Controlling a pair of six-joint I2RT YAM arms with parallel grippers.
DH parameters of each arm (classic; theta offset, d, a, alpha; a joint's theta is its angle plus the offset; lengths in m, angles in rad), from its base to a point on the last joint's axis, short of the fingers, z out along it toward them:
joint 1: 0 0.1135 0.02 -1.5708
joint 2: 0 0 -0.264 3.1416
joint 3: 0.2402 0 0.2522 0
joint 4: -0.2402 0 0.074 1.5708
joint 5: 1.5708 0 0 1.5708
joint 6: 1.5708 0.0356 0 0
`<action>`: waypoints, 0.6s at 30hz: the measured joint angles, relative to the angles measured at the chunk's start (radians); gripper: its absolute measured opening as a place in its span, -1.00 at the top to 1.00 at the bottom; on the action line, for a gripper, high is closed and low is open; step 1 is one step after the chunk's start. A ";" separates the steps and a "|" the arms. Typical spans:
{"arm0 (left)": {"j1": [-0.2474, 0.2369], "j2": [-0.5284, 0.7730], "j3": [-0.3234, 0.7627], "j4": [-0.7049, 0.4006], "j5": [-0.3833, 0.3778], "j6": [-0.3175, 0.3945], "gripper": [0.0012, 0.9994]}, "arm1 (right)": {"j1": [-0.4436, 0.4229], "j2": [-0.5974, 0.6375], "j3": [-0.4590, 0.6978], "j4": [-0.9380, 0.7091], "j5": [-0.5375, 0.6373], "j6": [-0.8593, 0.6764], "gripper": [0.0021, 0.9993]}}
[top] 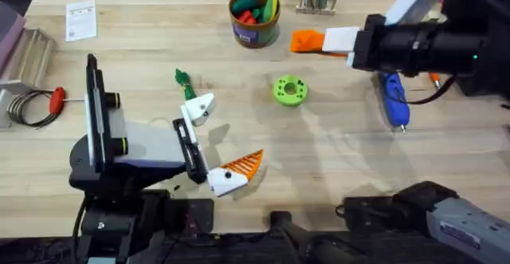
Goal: Pick up the gripper from the table and insert it into the empty holder that is missing its gripper. Then pick up a screw, insert it into the mounting hole, and use the screwdriver to tighten it. Finally, clean up the table by picking up the vegetable and placing it into the bucket.
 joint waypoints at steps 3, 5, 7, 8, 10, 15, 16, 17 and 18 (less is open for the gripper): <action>0.000 0.000 0.000 0.000 0.000 0.000 -0.97 | -0.027 -0.023 -0.093 0.174 -0.154 0.078 0.99; 0.000 0.000 0.000 0.000 0.000 0.000 -0.97 | -0.050 -0.024 -0.154 0.300 -0.261 0.137 0.99; 0.000 0.000 0.000 0.000 0.000 0.000 -0.97 | -0.071 -0.019 -0.217 0.424 -0.356 0.199 0.99; 0.000 0.000 0.000 0.000 0.000 0.000 -0.97 | -0.081 -0.012 -0.247 0.483 -0.400 0.231 0.99; 0.000 0.000 0.000 0.000 0.000 0.000 -0.97 | -0.094 0.005 -0.295 0.591 -0.472 0.290 0.99; 0.000 0.000 0.000 0.000 0.000 0.000 -0.97 | -0.104 0.057 -0.365 0.787 -0.627 0.422 0.99; 0.000 0.000 0.000 0.000 0.000 0.000 -0.97 | -0.104 0.068 -0.366 0.797 -0.655 0.438 0.99; 0.000 0.000 0.000 0.000 0.000 0.000 -0.97 | -0.104 0.079 -0.366 0.802 -0.681 0.449 0.99; 0.000 0.000 0.000 0.000 0.000 0.000 -0.97 | -0.104 0.091 -0.366 0.805 -0.707 0.457 0.99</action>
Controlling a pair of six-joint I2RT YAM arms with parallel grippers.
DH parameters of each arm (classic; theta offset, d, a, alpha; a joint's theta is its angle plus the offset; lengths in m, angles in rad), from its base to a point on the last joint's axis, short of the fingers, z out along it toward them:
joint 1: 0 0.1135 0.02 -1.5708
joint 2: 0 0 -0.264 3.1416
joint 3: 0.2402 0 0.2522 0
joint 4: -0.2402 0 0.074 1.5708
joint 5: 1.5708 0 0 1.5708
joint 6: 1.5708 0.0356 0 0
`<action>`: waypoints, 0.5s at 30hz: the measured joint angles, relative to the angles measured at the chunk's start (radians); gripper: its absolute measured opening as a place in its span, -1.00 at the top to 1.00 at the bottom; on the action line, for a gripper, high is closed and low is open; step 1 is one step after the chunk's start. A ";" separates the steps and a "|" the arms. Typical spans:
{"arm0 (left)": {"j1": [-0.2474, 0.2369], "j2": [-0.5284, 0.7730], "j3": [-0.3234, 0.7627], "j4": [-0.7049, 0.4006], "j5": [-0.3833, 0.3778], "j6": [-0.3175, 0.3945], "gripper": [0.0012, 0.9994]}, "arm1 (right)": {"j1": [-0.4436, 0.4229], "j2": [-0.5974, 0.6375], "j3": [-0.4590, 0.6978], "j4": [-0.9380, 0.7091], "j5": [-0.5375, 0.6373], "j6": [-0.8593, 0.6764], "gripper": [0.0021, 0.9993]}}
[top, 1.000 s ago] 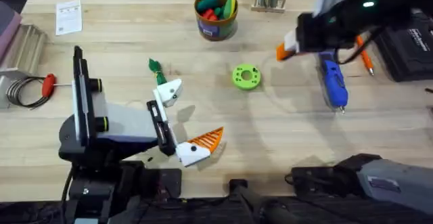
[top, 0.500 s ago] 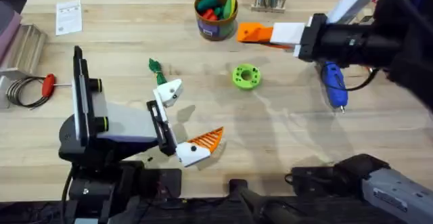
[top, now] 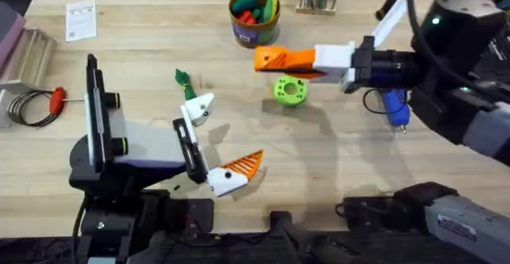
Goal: Pick up the gripper from the table and insert it into the empty holder that is missing its gripper. Then pick up a screw, insert it into the mounting hole, and use the screwdriver to tighten it. Finally, clean up the table by picking up the vegetable and placing it into the bucket.
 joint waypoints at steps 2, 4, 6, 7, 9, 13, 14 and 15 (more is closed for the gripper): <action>0.000 0.000 0.000 0.000 0.000 0.000 -0.97 | 0.000 0.025 0.000 0.001 -0.046 0.009 0.99; 0.000 0.000 0.000 0.000 0.000 0.000 -0.97 | 0.000 0.048 -0.001 0.001 -0.086 0.014 0.99; 0.000 0.000 0.000 0.000 0.000 0.000 -0.97 | 0.000 0.069 -0.001 0.001 -0.121 0.014 0.99; 0.000 0.000 0.000 0.000 0.000 0.000 -0.97 | 0.000 0.076 -0.002 0.001 -0.137 0.014 0.99; 0.000 0.000 0.000 0.000 0.000 0.000 -0.97 | 0.000 0.080 -0.006 0.006 -0.169 0.014 0.99; 0.000 0.000 0.000 0.000 0.000 0.000 -0.97 | 0.000 0.083 -0.008 0.078 -0.245 0.026 0.99; 0.000 0.000 0.000 0.000 0.000 0.000 -0.97 | 0.000 0.087 -0.008 0.100 -0.261 0.036 0.99; 0.000 0.000 0.000 0.000 0.000 0.000 -0.97 | 0.000 0.096 -0.010 0.129 -0.276 0.049 0.99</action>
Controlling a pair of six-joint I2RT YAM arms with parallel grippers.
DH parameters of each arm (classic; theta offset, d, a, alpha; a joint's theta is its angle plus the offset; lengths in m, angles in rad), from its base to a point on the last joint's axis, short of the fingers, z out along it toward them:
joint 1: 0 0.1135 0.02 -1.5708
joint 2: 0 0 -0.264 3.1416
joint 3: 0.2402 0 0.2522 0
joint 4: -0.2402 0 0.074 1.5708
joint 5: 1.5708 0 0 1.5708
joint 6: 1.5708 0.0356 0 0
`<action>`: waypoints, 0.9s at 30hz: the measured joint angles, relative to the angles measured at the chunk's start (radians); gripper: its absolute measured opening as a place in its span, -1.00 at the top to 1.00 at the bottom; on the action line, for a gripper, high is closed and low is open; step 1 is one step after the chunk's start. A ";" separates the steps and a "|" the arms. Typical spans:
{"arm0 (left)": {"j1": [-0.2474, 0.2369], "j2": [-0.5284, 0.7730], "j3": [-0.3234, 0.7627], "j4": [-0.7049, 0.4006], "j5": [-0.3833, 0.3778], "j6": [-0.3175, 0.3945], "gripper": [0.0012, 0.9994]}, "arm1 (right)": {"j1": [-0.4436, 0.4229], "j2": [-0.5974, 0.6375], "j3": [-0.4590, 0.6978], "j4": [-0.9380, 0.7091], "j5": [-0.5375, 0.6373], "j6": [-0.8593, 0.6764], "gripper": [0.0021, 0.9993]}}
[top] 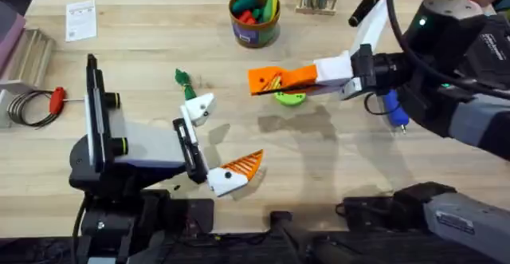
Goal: Pick up the gripper from the table and insert it into the empty holder that is missing its gripper. Then pick up a screw, insert it into the mounting hole, and use the screwdriver to tighten it. Finally, clean up the table by picking up the vegetable and placing it into the bucket.
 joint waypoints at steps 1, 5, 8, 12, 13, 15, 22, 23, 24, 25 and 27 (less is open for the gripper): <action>0.000 0.000 0.000 0.000 0.000 0.000 -0.97 | 0.000 0.011 -0.002 0.028 -0.012 0.014 0.99; 0.000 0.000 0.000 0.000 0.000 0.000 -0.97 | 0.000 0.071 -0.028 0.178 -0.061 0.091 0.99; 0.000 0.000 0.000 0.000 0.000 0.000 -0.97 | 0.002 0.125 -0.037 0.276 -0.097 0.155 0.99; 0.000 0.000 0.000 0.000 0.000 0.000 -0.97 | 0.029 0.198 -0.039 0.388 -0.131 0.221 0.99; 0.000 0.000 0.000 0.000 0.000 0.000 -0.97 | 0.039 0.215 -0.039 0.397 -0.135 0.230 0.99; 0.000 0.000 0.000 0.000 0.000 0.000 -0.97 | 0.063 0.260 -0.039 0.414 -0.145 0.244 0.99; 0.000 0.000 0.000 0.000 0.000 0.000 -0.97 | 0.118 0.402 -0.039 0.472 -0.151 0.271 0.99; 0.000 0.000 0.000 0.000 0.000 0.000 -0.97 | 0.124 0.415 -0.039 0.485 -0.151 0.277 0.99; 0.000 0.000 0.000 0.000 0.000 0.000 -0.97 | 0.129 0.425 -0.039 0.496 -0.151 0.282 0.99; 0.000 0.000 0.000 0.000 0.000 0.000 -0.97 | 0.135 0.433 -0.039 0.506 -0.151 0.285 0.99; 0.000 0.000 0.000 0.000 0.000 0.000 -0.97 | 0.150 0.446 -0.037 0.519 -0.152 0.291 0.99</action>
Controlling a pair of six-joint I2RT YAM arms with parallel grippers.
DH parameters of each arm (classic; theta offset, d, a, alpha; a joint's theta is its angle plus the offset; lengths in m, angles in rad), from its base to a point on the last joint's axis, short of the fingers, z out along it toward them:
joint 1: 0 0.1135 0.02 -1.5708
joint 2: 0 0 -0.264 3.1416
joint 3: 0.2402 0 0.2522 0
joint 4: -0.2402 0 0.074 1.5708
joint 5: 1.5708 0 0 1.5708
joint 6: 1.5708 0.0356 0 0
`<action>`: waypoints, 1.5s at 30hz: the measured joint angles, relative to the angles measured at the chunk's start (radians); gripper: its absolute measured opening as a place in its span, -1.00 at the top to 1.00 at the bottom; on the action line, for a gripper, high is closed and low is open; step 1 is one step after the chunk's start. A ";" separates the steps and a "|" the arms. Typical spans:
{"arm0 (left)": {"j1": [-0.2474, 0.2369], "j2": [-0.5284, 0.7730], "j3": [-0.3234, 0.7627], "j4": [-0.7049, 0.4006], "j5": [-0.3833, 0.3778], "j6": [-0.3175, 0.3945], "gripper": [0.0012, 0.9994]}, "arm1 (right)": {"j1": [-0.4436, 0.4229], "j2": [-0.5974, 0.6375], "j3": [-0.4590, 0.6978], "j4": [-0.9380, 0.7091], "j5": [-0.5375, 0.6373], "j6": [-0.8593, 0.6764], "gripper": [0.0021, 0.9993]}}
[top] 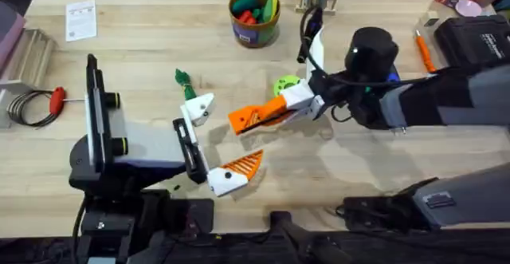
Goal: Pick up the gripper from the table and insert it into the empty holder that is missing its gripper. Then pick up a screw, insert it into the mounting hole, and use the screwdriver to tighten it. Finally, clean up the table by picking up the vegetable and placing it into the bucket.
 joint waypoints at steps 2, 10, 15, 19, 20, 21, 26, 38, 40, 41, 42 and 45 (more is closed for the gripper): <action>0.000 0.000 0.000 0.000 0.000 0.000 -0.97 | 0.014 0.013 0.011 0.002 0.000 0.003 0.99; 0.000 0.000 0.000 0.000 0.000 0.000 -0.97 | 0.045 0.075 0.090 0.005 0.000 0.015 0.99; 0.000 0.000 0.000 0.000 0.000 0.000 -0.97 | 0.056 0.076 0.122 0.009 0.000 0.021 0.99; 0.000 0.000 0.000 0.000 0.000 0.000 -0.97 | 0.065 0.076 0.130 0.009 0.002 0.028 0.99; 0.000 0.000 0.000 0.000 0.000 0.000 -0.97 | 0.069 0.076 0.131 0.009 0.004 0.032 0.99; 0.000 0.000 0.000 0.000 0.000 0.000 -0.97 | 0.072 0.076 0.131 0.009 0.005 0.035 0.99; 0.000 0.000 0.000 0.000 0.000 0.000 -0.97 | 0.082 0.076 0.131 0.009 0.016 0.057 0.99; 0.000 0.000 0.000 0.000 0.000 0.000 -0.97 | 0.083 0.076 0.131 0.009 0.053 0.079 0.99; 0.000 0.000 0.000 0.000 0.000 0.000 -0.97 | 0.085 0.076 0.131 0.018 0.054 0.079 0.99; 0.000 0.000 0.000 0.000 0.000 0.000 -0.97 | 0.087 0.076 0.131 0.032 0.054 0.081 0.99; 0.000 0.000 0.000 0.000 0.000 0.000 -0.97 | 0.090 0.076 0.131 0.045 0.054 0.082 0.99; 0.000 0.000 0.000 0.000 0.000 0.000 -0.97 | 0.099 0.076 0.131 0.063 0.054 0.082 0.99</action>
